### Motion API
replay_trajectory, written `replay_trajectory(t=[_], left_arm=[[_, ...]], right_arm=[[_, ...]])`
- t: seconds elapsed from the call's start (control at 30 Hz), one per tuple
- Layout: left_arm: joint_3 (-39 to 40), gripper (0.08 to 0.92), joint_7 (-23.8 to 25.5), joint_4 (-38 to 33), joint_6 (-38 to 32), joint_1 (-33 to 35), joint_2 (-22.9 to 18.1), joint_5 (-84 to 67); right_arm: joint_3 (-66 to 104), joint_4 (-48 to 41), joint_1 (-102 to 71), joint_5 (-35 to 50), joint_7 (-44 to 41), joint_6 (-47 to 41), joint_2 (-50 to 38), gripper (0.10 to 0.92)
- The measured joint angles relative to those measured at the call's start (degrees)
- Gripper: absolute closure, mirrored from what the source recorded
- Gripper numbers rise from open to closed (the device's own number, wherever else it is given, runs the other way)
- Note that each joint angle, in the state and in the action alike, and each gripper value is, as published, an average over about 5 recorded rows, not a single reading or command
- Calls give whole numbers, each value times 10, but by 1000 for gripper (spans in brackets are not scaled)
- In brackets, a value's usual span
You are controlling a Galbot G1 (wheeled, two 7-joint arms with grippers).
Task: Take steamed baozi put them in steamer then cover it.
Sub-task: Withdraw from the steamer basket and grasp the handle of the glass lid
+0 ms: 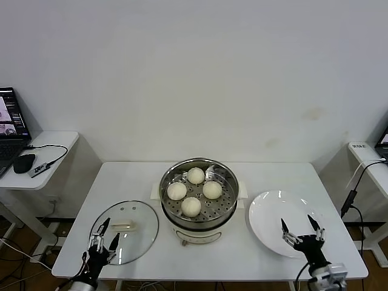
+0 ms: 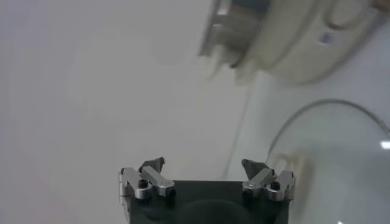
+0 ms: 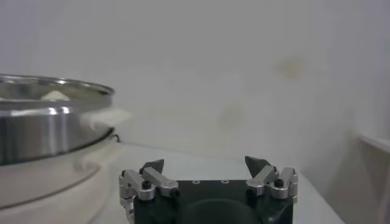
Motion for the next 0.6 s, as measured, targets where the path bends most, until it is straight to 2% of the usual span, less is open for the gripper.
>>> replay_trajectory(t=[0.6], left_arm=[[35, 177, 20, 115, 4, -103, 35, 106]], right_arm=[[24, 1, -36, -6, -1, 12, 40, 203]])
